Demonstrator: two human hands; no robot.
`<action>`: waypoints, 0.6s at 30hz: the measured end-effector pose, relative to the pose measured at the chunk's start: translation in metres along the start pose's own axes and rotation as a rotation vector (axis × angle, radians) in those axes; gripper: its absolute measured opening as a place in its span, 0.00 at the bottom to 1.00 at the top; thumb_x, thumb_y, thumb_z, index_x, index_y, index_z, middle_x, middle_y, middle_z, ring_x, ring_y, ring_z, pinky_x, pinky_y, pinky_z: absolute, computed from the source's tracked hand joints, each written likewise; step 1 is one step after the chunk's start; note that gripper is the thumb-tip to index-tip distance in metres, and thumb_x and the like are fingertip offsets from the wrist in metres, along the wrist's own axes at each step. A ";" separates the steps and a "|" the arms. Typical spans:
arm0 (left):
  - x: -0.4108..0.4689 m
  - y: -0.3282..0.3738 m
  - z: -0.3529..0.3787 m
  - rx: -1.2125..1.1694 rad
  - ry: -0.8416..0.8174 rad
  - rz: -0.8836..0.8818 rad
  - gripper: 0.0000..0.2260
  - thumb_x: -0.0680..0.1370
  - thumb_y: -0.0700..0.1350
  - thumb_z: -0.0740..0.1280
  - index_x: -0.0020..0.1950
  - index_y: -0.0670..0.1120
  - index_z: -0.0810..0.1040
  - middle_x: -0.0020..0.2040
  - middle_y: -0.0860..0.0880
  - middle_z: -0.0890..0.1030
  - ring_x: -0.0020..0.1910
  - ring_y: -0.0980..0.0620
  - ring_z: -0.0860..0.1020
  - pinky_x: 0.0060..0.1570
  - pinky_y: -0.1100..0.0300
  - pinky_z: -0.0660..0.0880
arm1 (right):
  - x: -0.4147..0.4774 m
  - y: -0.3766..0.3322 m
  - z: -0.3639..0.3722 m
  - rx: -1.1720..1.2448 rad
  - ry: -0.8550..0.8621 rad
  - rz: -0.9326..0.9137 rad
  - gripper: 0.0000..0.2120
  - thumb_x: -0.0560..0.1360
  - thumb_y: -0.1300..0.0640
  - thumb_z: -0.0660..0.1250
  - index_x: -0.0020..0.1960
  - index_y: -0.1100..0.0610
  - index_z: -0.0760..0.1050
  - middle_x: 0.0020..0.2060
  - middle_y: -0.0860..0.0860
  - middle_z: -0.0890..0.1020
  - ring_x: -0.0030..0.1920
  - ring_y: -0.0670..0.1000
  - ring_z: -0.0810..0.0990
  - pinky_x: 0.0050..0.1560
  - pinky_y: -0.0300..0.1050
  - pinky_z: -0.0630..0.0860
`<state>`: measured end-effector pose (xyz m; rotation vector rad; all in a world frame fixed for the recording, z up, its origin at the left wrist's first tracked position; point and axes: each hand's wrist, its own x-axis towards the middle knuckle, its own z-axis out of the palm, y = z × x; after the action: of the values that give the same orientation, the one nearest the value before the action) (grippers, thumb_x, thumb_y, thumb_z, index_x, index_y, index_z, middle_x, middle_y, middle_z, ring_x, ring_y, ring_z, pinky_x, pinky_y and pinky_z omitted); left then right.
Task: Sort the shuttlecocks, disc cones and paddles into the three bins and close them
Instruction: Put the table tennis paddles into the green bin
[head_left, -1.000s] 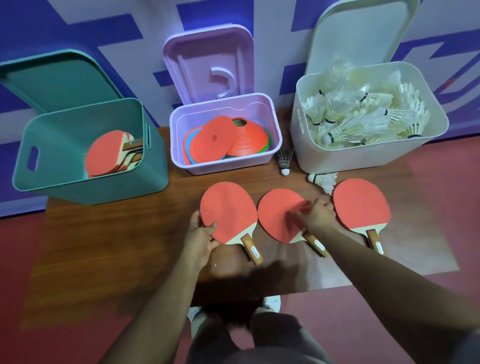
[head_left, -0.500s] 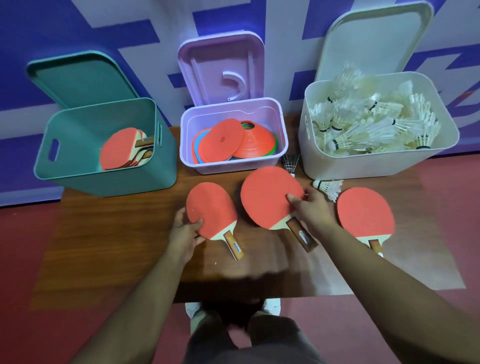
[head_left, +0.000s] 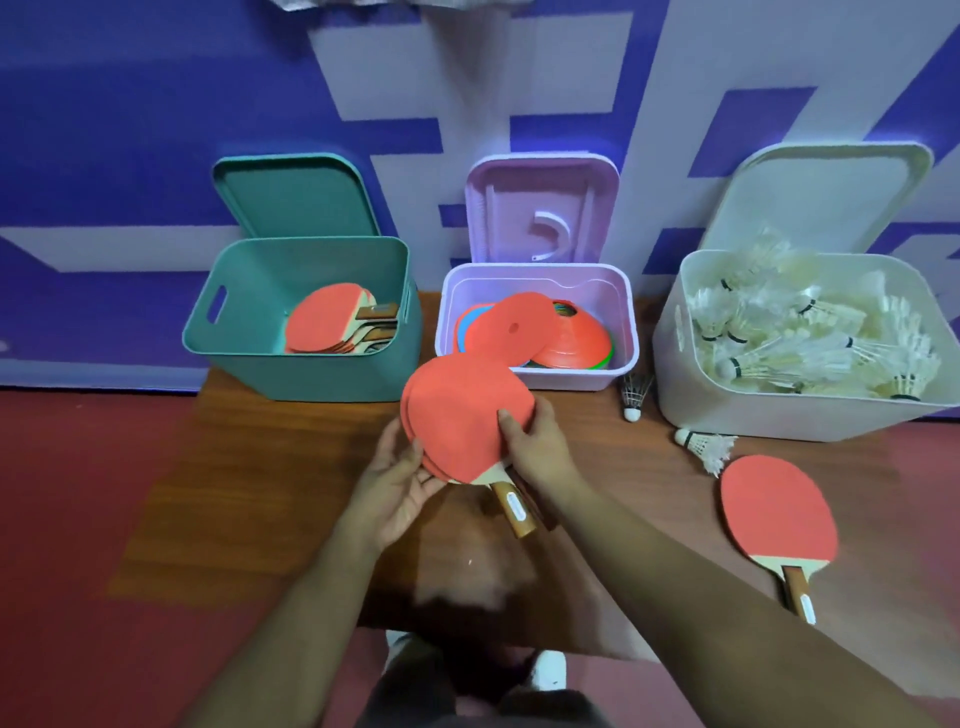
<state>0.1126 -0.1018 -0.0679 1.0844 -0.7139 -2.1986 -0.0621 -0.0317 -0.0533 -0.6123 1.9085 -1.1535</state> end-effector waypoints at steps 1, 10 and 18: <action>0.000 0.007 -0.005 -0.011 -0.012 0.009 0.21 0.74 0.42 0.65 0.67 0.54 0.70 0.60 0.47 0.81 0.55 0.45 0.81 0.49 0.44 0.79 | 0.002 -0.006 0.009 0.021 -0.022 0.024 0.22 0.77 0.49 0.65 0.68 0.57 0.67 0.58 0.49 0.76 0.59 0.51 0.76 0.63 0.49 0.72; 0.032 0.147 -0.055 0.337 -0.033 0.092 0.07 0.78 0.41 0.62 0.54 0.49 0.76 0.48 0.49 0.81 0.44 0.51 0.80 0.41 0.52 0.79 | 0.040 -0.078 0.062 -0.023 -0.264 -0.144 0.18 0.77 0.52 0.69 0.65 0.54 0.72 0.55 0.49 0.81 0.53 0.45 0.80 0.52 0.36 0.77; 0.092 0.271 -0.092 0.377 -0.027 0.099 0.14 0.78 0.40 0.63 0.64 0.44 0.74 0.49 0.47 0.82 0.42 0.49 0.81 0.37 0.52 0.81 | 0.092 -0.165 0.132 -0.589 -0.037 -0.391 0.27 0.72 0.39 0.69 0.61 0.54 0.67 0.52 0.51 0.81 0.52 0.54 0.79 0.48 0.50 0.75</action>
<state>0.2130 -0.3715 0.0198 1.1706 -1.2027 -2.0450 -0.0040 -0.2418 0.0226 -1.3631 2.1591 -0.7766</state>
